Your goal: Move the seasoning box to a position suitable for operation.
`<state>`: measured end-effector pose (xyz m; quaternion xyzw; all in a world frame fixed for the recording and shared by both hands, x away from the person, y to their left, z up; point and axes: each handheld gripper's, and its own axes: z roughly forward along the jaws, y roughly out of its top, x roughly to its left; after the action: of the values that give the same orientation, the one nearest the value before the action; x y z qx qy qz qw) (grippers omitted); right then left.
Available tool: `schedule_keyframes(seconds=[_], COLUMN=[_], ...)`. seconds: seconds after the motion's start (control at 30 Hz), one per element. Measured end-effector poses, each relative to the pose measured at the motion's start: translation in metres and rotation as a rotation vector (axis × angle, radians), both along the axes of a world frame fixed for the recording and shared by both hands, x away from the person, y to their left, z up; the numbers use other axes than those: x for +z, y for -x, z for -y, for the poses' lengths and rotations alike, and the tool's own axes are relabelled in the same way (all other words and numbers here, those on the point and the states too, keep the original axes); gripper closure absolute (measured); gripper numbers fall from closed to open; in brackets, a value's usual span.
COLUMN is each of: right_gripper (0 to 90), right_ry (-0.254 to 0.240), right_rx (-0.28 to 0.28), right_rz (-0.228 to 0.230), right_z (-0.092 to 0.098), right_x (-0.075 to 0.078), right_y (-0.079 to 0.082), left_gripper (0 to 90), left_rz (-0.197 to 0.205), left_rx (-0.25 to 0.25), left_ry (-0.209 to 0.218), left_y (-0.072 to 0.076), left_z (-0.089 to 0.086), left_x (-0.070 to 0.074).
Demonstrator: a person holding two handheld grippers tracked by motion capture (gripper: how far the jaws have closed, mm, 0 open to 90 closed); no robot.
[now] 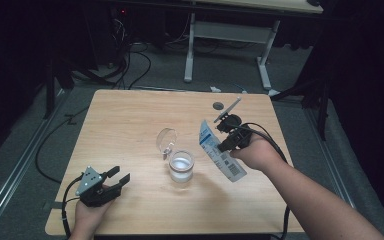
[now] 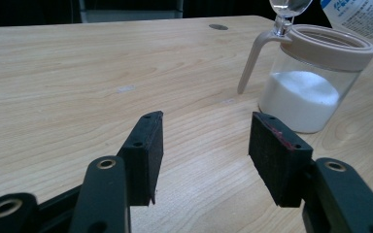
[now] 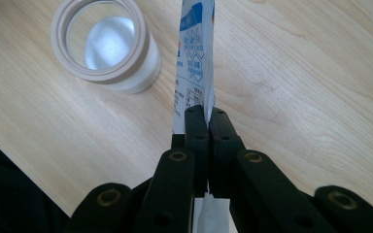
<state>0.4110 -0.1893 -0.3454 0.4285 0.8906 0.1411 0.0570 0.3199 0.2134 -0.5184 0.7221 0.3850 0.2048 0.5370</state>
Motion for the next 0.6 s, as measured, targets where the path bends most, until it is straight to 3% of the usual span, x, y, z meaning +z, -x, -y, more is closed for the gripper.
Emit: schedule_keyframes(seconds=[0.6], right_gripper=[88.6], right_ry=[0.029], right_rx=[-0.102], right_rz=[-0.038], right_z=[0.039], right_x=[-0.026], right_y=[-0.015], left_gripper=[47.0], left_rz=[-0.002], left_rx=[-0.012], left_ry=[0.027], left_y=[0.002], left_z=[0.001], left_x=[0.000])
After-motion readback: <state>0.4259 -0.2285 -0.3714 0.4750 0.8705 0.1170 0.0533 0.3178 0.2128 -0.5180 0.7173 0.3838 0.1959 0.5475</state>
